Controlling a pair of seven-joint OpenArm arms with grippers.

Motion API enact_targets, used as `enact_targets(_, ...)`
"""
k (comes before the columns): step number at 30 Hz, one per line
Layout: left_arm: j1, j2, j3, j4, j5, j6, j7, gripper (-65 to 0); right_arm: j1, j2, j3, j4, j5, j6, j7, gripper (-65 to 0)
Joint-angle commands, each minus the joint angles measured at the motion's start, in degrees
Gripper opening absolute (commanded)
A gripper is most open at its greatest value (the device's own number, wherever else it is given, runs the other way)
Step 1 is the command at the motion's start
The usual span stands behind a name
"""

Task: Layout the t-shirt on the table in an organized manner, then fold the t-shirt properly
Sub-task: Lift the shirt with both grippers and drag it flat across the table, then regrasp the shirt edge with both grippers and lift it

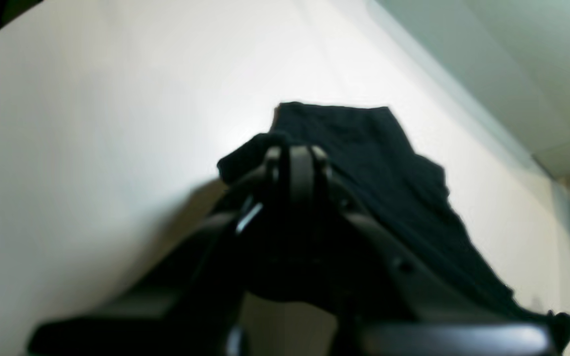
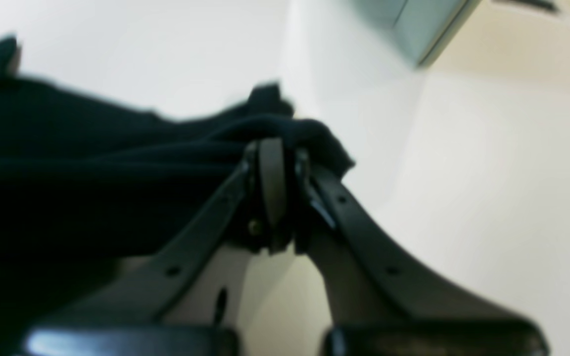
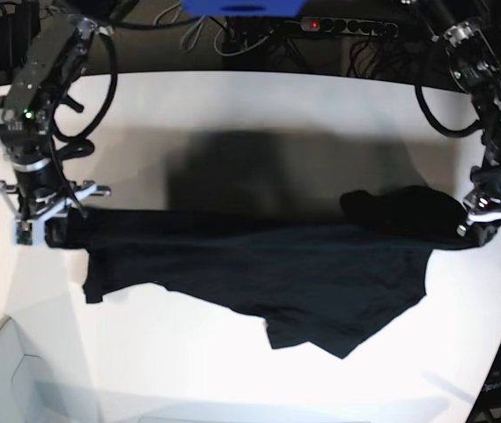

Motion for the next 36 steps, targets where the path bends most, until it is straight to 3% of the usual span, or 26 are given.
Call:
enact_targets(1,0.31,-0.89,-0.28,1.04,-0.08,0.10,-1.28,-64.5,-1.44,0.23,-0.39,1.00,0.19,-0.46,1.39,-65.0)
enact_targets(6,1.89,-1.15,-0.55,0.87,-0.08,0.10,6.99,-64.1,-9.71,-1.00,-5.58,0.91,0.19,-0.46,1.83,-65.0)
enact_targets(10,1.36,-1.07,-0.81,0.60,-0.08,0.10,13.58,-63.9,-11.73,-1.53,-6.02,0.65,0.19,-0.46,1.56,-65.0)
enact_targets(13,1.54,-0.98,-0.63,1.13,-0.08,0.01,15.86,-58.5,-11.99,-1.44,-5.93,0.56,-0.08,-0.46,1.30,-63.7)
enact_targets(15,1.80,-0.98,-0.72,1.13,-0.17,-0.25,16.13,-51.5,-12.43,-1.36,-5.93,0.56,-0.16,-0.46,1.30,-57.3)
enact_targets(18,1.89,-0.89,-0.81,1.22,-0.17,-4.65,16.22,-41.8,-13.75,-0.04,-5.93,0.56,-0.16,-0.46,1.30,-44.6)
enact_targets(21,1.89,-0.89,-0.99,2.36,-0.87,-8.16,16.13,-36.7,-14.72,0.05,-4.52,0.65,-0.16,-0.64,1.83,-37.8)
enact_targets(27,-0.04,-0.98,-8.46,4.12,-12.30,-10.01,15.60,-35.7,-13.58,-2.23,6.47,0.82,0.10,-0.37,4.47,-37.3)
enact_targets(32,-7.96,-1.42,-9.69,0.25,-13.62,-9.74,15.60,-35.7,-14.10,-3.82,8.14,0.91,0.19,-0.11,7.81,-36.9)
enact_targets(36,-17.10,-1.50,-7.14,-9.33,-9.57,-9.66,15.60,-35.7,-15.07,-4.42,3.04,0.91,0.19,6.83,7.37,-37.2)
